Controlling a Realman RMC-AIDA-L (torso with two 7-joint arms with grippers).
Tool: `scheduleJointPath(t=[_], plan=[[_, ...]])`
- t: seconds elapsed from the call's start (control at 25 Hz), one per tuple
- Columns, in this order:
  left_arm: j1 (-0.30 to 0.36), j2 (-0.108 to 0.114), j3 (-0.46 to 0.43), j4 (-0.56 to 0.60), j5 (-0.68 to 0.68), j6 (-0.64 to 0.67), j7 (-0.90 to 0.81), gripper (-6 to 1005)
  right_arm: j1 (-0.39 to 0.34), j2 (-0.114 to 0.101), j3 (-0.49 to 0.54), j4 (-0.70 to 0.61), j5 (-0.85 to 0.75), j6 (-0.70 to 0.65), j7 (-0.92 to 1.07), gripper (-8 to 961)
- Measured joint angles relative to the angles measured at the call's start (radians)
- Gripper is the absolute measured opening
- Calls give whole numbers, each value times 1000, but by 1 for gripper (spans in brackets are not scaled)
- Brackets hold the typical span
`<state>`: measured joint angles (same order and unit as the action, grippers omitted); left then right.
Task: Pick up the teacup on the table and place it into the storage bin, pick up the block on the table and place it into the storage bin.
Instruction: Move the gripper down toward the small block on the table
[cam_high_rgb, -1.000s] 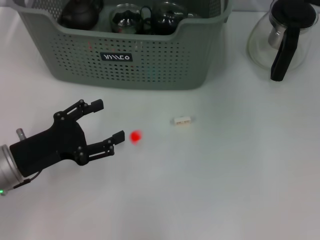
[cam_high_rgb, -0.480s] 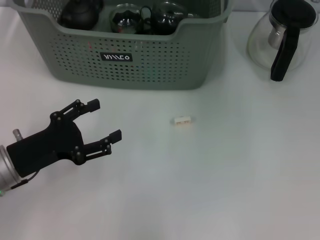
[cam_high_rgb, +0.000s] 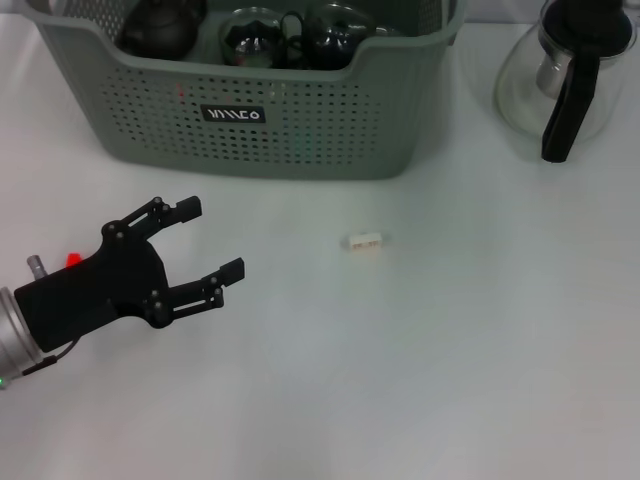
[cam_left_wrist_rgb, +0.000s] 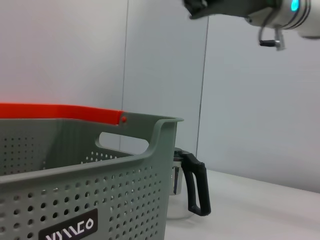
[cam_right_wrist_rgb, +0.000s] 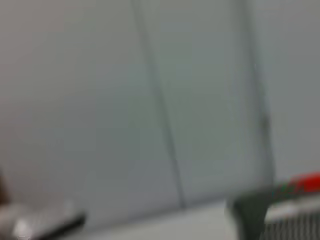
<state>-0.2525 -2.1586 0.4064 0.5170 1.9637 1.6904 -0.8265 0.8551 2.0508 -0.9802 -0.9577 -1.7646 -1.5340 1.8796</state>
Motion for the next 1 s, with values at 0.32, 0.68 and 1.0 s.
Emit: scheduleJointPath(t=[0.32,0.68,1.0], plan=[[-4,2,-11,0,2,0,-4,902,3,16,-129,-313,-368,-181,239,90],[-4,1,-11,-1,1,-10,-5,902,87,52,-329,-320,-640,-307,291,405],[5,-2,-11,-2,1,-14,-5,902,108,54,-531,-168,-684,-84,327,593]])
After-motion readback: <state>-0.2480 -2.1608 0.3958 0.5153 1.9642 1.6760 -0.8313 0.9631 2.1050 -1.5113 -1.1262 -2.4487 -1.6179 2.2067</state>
